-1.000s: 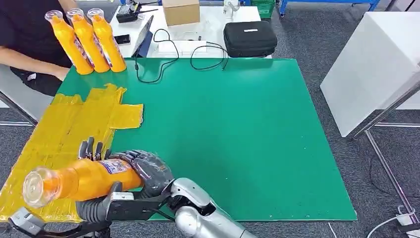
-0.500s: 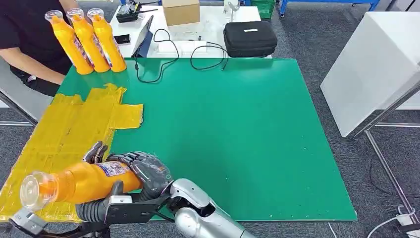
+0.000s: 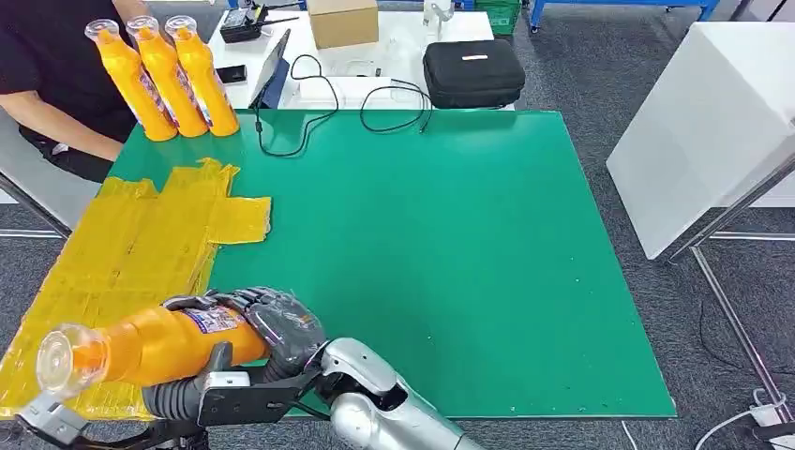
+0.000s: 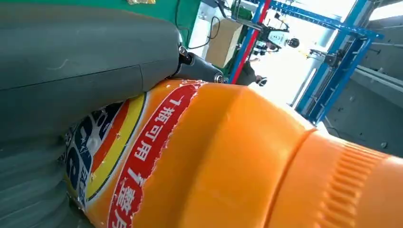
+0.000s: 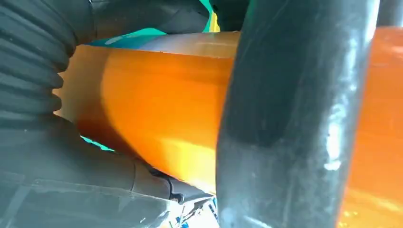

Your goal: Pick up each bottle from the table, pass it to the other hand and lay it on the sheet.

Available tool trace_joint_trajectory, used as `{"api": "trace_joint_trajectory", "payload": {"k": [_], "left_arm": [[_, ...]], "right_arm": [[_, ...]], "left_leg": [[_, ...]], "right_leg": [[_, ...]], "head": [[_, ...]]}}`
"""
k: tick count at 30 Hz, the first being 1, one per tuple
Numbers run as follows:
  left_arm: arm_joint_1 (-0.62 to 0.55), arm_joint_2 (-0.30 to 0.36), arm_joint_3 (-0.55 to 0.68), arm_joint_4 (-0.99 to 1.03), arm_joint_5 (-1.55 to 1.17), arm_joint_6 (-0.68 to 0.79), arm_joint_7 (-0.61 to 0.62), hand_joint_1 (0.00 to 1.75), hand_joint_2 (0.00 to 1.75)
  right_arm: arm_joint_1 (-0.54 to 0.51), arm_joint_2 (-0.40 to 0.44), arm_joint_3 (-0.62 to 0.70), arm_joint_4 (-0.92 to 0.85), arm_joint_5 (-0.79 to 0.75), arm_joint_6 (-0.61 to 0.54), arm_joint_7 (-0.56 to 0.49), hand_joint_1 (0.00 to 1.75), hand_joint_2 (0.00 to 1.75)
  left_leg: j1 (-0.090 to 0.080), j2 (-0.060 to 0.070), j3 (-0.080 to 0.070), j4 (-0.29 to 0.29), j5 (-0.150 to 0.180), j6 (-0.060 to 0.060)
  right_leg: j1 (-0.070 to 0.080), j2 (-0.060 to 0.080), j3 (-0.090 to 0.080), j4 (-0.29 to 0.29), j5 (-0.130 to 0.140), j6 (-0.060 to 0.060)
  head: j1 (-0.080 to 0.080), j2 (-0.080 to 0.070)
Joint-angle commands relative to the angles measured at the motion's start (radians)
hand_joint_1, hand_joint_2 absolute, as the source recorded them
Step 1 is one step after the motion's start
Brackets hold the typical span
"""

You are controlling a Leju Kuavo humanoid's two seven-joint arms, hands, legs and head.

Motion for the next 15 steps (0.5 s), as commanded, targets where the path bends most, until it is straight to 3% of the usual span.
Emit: {"api": "trace_joint_trajectory", "payload": {"k": [1,2,3,8,15], "left_arm": [[-0.080,-0.001,-0.007,0.010,-0.031,0.032,0.003,1.75,1.75],[-0.082,-0.001,-0.003,0.004,-0.057,0.051,0.000,1.75,1.75],[-0.084,-0.001,0.007,-0.001,-0.078,0.063,-0.002,1.75,1.75],[-0.123,0.023,0.080,-0.004,-0.275,0.144,-0.018,1.75,1.75],[-0.320,0.113,0.196,0.108,-0.640,0.365,0.002,1.75,1.75]], "right_arm": [[0.090,0.003,-0.009,0.030,0.018,0.002,-0.020,0.00,1.75],[0.102,-0.006,-0.036,0.002,0.019,-0.004,-0.015,0.00,1.75],[0.111,-0.018,-0.056,-0.023,0.022,-0.008,-0.004,0.00,0.00],[0.160,-0.084,-0.162,-0.175,0.042,-0.018,0.005,0.00,0.00],[0.172,-0.179,-0.299,-0.407,0.052,0.003,-0.001,0.00,0.00]], "left_leg": [[0.001,-0.004,0.003,-0.002,0.000,-0.001],[0.001,-0.003,0.002,-0.001,0.000,0.000],[0.001,-0.004,0.004,-0.002,0.000,-0.001],[0.001,-0.005,0.003,-0.002,0.000,-0.001],[0.001,-0.007,0.002,-0.001,0.001,-0.001]], "right_leg": [[0.001,-0.005,0.005,-0.002,-0.001,-0.001],[0.001,-0.004,0.003,-0.001,-0.001,-0.001],[0.002,-0.005,0.005,-0.002,-0.002,-0.001],[0.001,-0.006,0.005,-0.002,-0.001,-0.001],[0.001,-0.008,0.005,-0.001,-0.001,-0.002]], "head": [[0.000,0.000],[0.000,0.000],[0.000,0.000],[0.000,0.000],[0.000,0.000]]}}
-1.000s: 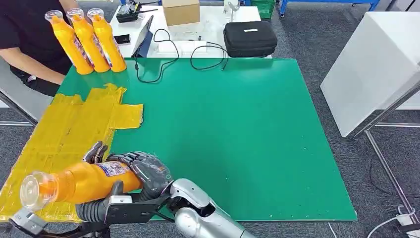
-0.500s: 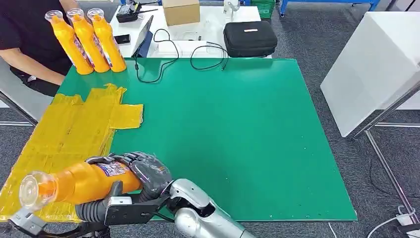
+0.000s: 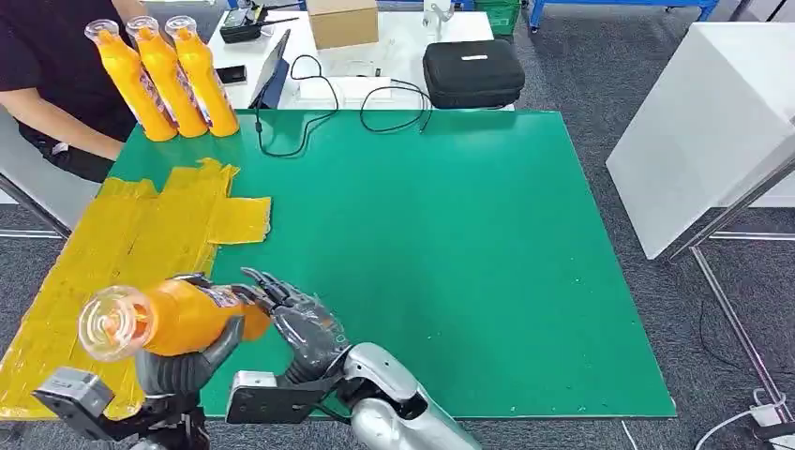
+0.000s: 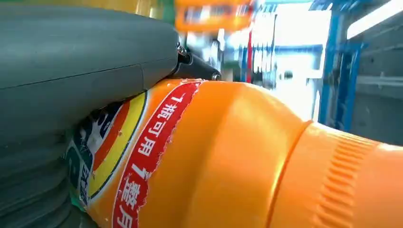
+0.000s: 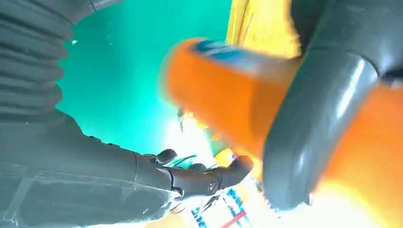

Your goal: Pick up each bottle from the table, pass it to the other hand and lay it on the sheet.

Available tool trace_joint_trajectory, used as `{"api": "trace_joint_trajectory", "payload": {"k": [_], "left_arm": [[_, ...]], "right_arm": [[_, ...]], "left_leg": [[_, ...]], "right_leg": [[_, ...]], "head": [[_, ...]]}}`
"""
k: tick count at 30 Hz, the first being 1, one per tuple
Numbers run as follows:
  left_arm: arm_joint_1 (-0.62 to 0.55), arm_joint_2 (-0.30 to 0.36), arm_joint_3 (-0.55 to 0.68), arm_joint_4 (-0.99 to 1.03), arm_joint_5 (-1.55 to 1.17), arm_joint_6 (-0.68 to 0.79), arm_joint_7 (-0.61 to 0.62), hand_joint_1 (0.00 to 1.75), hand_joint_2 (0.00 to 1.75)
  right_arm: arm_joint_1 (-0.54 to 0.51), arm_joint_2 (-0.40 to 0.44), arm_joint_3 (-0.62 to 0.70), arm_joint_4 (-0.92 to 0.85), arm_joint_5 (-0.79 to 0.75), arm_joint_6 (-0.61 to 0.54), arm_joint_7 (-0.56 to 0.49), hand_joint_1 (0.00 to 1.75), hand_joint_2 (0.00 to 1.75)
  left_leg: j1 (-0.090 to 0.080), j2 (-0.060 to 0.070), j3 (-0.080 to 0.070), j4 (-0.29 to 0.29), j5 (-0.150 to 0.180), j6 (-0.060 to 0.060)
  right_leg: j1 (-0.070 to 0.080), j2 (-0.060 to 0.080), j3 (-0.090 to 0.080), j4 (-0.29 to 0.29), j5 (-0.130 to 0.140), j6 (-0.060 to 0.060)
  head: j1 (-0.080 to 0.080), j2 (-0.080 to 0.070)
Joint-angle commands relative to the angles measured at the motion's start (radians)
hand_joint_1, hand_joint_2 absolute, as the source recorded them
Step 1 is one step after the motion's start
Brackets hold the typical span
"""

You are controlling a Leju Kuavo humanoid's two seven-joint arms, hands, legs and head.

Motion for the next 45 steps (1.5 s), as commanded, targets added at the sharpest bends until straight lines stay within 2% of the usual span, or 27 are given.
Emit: {"api": "trace_joint_trajectory", "payload": {"k": [1,5,6,7,15,17,19,22,24,25,26,33,34,35,38,39,40,41,45], "left_arm": [[-0.244,0.113,0.150,0.140,-0.331,0.204,0.022,1.75,1.75],[-0.303,0.150,0.135,0.201,-0.551,0.351,0.055,1.75,1.75],[-0.331,0.171,0.121,0.246,-0.707,0.459,0.086,1.75,1.75],[-0.350,0.190,0.107,0.278,-0.777,0.502,0.101,1.75,1.75],[-0.360,0.193,0.101,0.299,-0.782,0.509,0.106,1.75,1.75],[-0.387,0.222,0.079,0.355,-0.982,0.613,0.166,1.75,1.75],[-0.450,0.259,0.057,0.495,-1.229,0.719,0.257,1.75,1.75],[-0.502,0.291,0.058,0.622,-1.430,0.734,0.355,1.75,1.75],[-0.519,0.451,-0.149,0.701,-1.435,0.734,0.568,1.75,1.75],[-0.527,0.495,-0.239,0.713,-1.435,0.734,0.659,1.75,1.75],[-0.528,0.501,-0.274,0.741,-1.435,0.734,0.694,1.75,1.75],[-0.528,0.501,-0.274,0.741,-1.435,0.734,0.694,1.75,1.75],[-0.530,0.499,-0.277,0.773,-1.435,0.734,0.700,1.75,1.75],[-0.543,0.524,-0.309,0.809,-1.435,0.734,0.725,1.75,1.75],[-0.561,0.523,-0.310,0.942,-1.435,0.734,0.752,1.75,1.75],[-0.547,0.531,-0.279,0.946,-1.435,0.734,0.724,1.75,1.75],[-0.549,0.572,-0.298,0.956,-1.388,0.734,0.720,1.75,1.75],[-0.539,0.540,-0.247,0.975,-1.435,0.734,0.715,1.75,1.75],[-0.508,0.543,-0.178,0.990,-1.435,0.734,0.674,1.75,1.75]], "right_arm": [[0.060,-0.128,-0.190,-0.279,0.000,0.021,-0.004,0.00,0.00],[0.048,-0.160,-0.226,-0.321,-0.003,0.027,-0.004,0.00,0.00],[0.044,-0.178,-0.240,-0.341,-0.003,0.016,-0.007,0.00,0.00],[0.042,-0.188,-0.255,-0.352,-0.013,0.012,-0.011,0.00,0.00],[0.043,-0.193,-0.263,-0.357,-0.021,0.015,-0.015,0.00,0.00],[0.038,-0.211,-0.275,-0.364,-0.033,0.005,-0.022,0.00,0.00],[0.021,-0.229,-0.303,-0.353,-0.062,0.013,-0.037,0.00,0.00],[0.001,-0.234,-0.311,-0.326,-0.072,0.024,-0.056,0.00,0.00],[-0.008,-0.238,-0.300,-0.307,-0.075,0.023,-0.066,0.00,0.00],[-0.011,-0.241,-0.296,-0.303,-0.079,0.019,-0.069,0.00,0.00],[-0.013,-0.241,-0.298,-0.297,-0.080,0.019,-0.073,0.00,0.00],[-0.013,-0.241,-0.298,-0.297,-0.080,0.019,-0.073,0.00,0.00],[-0.016,-0.245,-0.295,-0.296,-0.083,0.017,-0.073,0.00,0.00],[-0.018,-0.250,-0.293,-0.296,-0.086,0.015,-0.073,0.00,0.00],[-0.039,-0.283,-0.282,-0.289,-0.129,0.012,-0.089,0.00,0.00],[-0.030,-0.294,-0.284,-0.301,-0.129,0.011,-0.089,0.00,0.00],[-0.030,-0.303,-0.281,-0.306,-0.133,0.010,-0.090,0.00,0.00],[-0.028,-0.306,-0.284,-0.309,-0.136,0.010,-0.090,0.00,0.00],[-0.021,-0.317,-0.284,-0.307,-0.141,0.011,-0.091,0.00,0.00]], "left_leg": [[0.001,-0.007,0.002,-0.001,0.001,-0.001],[0.000,-0.005,0.002,-0.001,0.001,-0.001],[0.001,-0.006,0.003,-0.001,0.002,-0.001],[0.000,-0.004,0.002,-0.001,0.002,-0.002],[0.000,-0.001,0.002,-0.001,0.002,-0.001],[0.000,-0.002,0.003,-0.001,0.001,-0.001],[0.001,-0.005,0.003,-0.001,0.002,-0.002],[0.000,-0.007,0.003,-0.001,0.003,-0.002],[-0.001,-0.003,0.002,-0.001,0.003,-0.001],[0.000,-0.002,0.003,-0.001,0.003,-0.002],[0.000,-0.002,0.002,-0.001,0.003,-0.002],[0.001,-0.001,0.001,0.000,0.003,-0.002],[0.001,-0.001,0.002,0.000,0.002,-0.002],[0.001,0.001,0.001,0.000,0.002,-0.002],[0.001,0.001,0.004,-0.001,0.002,-0.003],[0.001,0.001,0.004,-0.002,0.002,-0.002],[0.000,0.001,0.003,-0.001,0.003,-0.002],[0.001,0.001,0.003,-0.001,0.002,-0.003],[0.002,0.003,0.003,-0.001,0.002,-0.003]], "right_leg": [[0.001,-0.008,0.004,-0.002,-0.001,-0.002],[0.001,-0.005,0.003,-0.001,0.000,-0.001],[0.001,-0.007,0.005,-0.002,0.000,-0.001],[0.001,-0.005,0.004,-0.001,0.000,-0.001],[0.000,-0.002,0.003,0.000,0.000,0.000],[0.001,-0.003,0.004,0.000,-0.001,-0.001],[0.001,-0.006,0.005,-0.001,-0.001,-0.001],[0.001,-0.008,0.005,-0.001,0.000,-0.001],[0.000,-0.003,0.003,-0.001,0.001,-0.001],[0.001,-0.003,0.004,-0.001,0.001,-0.001],[0.000,-0.003,0.003,-0.001,0.001,-0.001],[0.002,-0.002,0.001,0.000,0.002,-0.003],[0.003,-0.002,0.003,0.000,0.002,-0.004],[0.002,-0.001,0.001,0.000,0.002,-0.003],[0.002,-0.001,0.004,0.000,0.002,-0.004],[0.001,0.000,0.003,0.000,0.002,-0.004],[0.000,0.000,0.003,0.000,0.003,-0.004],[0.001,0.000,0.003,0.000,0.003,-0.004],[0.002,0.001,0.003,0.000,0.002,-0.004]], "head": [[0.000,0.000],[0.000,0.000],[0.000,0.000],[0.000,0.000],[0.000,0.000],[0.000,0.000],[-0.001,0.000],[0.000,0.000],[0.000,0.000],[0.000,0.000],[0.000,0.000],[0.000,0.000],[-0.001,0.000],[0.000,0.000],[0.000,0.000],[0.000,0.000],[0.000,0.000],[0.000,0.000],[0.000,0.000]]}}
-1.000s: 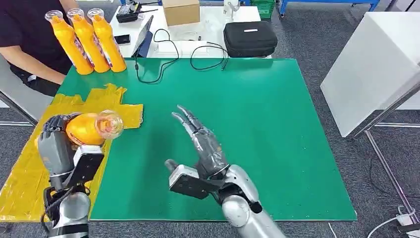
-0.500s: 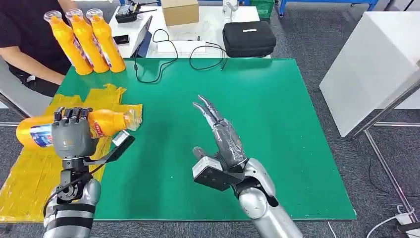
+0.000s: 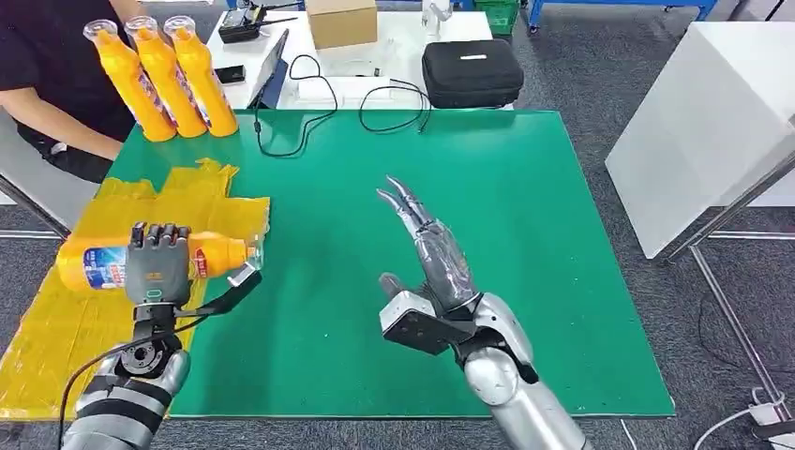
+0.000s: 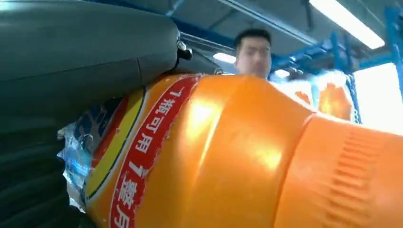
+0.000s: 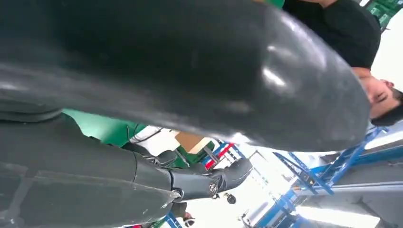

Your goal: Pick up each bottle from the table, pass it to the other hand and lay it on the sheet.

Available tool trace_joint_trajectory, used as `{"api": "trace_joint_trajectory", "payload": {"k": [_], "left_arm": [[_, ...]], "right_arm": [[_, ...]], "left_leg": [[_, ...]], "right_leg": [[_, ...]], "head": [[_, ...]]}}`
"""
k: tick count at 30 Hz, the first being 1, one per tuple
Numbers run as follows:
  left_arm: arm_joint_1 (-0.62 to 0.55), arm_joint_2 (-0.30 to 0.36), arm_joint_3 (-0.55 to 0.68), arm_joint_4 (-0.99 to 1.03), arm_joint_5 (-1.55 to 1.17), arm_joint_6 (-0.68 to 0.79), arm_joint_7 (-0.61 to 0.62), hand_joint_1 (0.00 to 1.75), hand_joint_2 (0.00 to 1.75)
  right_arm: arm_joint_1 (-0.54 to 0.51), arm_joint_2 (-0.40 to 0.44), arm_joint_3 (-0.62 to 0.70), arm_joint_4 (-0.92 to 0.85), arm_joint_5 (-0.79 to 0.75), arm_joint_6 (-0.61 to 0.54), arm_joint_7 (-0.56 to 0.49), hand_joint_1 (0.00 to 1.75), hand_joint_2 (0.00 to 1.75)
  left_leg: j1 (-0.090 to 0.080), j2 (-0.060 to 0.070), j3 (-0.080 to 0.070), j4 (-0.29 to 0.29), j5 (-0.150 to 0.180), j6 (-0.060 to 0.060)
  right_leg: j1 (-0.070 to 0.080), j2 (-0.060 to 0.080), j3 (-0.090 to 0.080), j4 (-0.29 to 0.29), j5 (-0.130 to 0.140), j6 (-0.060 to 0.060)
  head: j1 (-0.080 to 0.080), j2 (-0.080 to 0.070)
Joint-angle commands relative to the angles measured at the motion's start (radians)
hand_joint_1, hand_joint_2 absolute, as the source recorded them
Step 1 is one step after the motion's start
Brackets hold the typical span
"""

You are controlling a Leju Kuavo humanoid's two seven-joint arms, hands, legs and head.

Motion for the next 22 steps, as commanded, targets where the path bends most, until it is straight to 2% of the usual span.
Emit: {"api": "trace_joint_trajectory", "payload": {"k": [1,6,7,8,9,11,15,22], "left_arm": [[-0.017,0.039,0.047,0.215,-0.001,0.004,-0.056,1.75,1.75],[0.000,0.014,0.069,0.240,-0.001,0.004,-0.087,1.75,1.75],[-0.011,0.021,0.042,0.265,-0.001,0.004,-0.073,1.75,1.75],[-0.024,0.022,0.025,0.315,-0.001,0.004,-0.102,1.10,1.75],[-0.023,0.018,0.026,0.314,-0.001,0.004,-0.104,0.00,0.00],[-0.063,0.022,0.024,0.393,0.021,0.001,-0.103,0.00,0.00],[-0.058,0.016,0.020,0.403,-0.001,0.004,-0.091,0.00,0.00],[-0.032,-0.006,0.119,0.370,-0.001,0.004,-0.167,0.00,0.00]], "right_arm": [[-0.042,-0.071,0.008,0.054,-0.017,0.002,-0.007,0.00,0.00],[-0.038,-0.068,0.018,0.056,-0.016,0.005,-0.012,0.00,0.00],[-0.042,-0.064,0.022,0.064,-0.016,0.006,-0.012,0.00,0.00],[-0.046,-0.063,0.024,0.072,-0.016,0.006,-0.012,0.00,0.00],[-0.047,-0.063,0.024,0.075,-0.016,0.006,-0.012,0.00,0.00],[-0.057,-0.060,0.023,0.081,-0.021,0.006,-0.011,0.00,0.00],[-0.053,-0.059,0.015,0.081,-0.021,0.018,-0.004,0.00,0.00],[-0.048,-0.058,0.017,0.092,-0.020,0.013,-0.008,0.00,0.00]], "left_leg": [[0.001,0.001,0.004,-0.001,-0.001,-0.001],[0.001,0.001,0.003,-0.001,-0.001,0.000],[0.001,0.001,0.004,-0.001,-0.001,-0.001],[0.001,0.001,0.003,-0.001,-0.001,0.000],[0.001,0.001,0.003,-0.001,-0.001,0.000],[0.001,0.000,0.003,-0.001,0.000,0.000],[0.001,-0.001,0.002,0.000,0.000,-0.001],[0.001,0.000,0.004,-0.001,0.000,-0.001]], "right_leg": [[0.001,0.000,0.003,-0.001,-0.001,-0.001],[0.001,0.000,0.003,-0.001,-0.001,-0.001],[0.002,-0.001,0.004,-0.001,-0.001,-0.001],[0.001,0.000,0.003,-0.001,-0.001,-0.001],[0.002,-0.001,0.004,-0.001,-0.001,-0.001],[0.001,-0.001,0.004,-0.001,-0.001,-0.001],[0.001,-0.002,0.003,-0.001,0.000,-0.001],[0.001,-0.001,0.004,-0.001,0.000,-0.001]], "head": [[0.000,0.000],[0.000,0.000],[-0.001,0.000],[0.000,0.000],[0.000,0.000],[0.000,0.000],[0.000,0.000],[-0.001,0.000]]}}
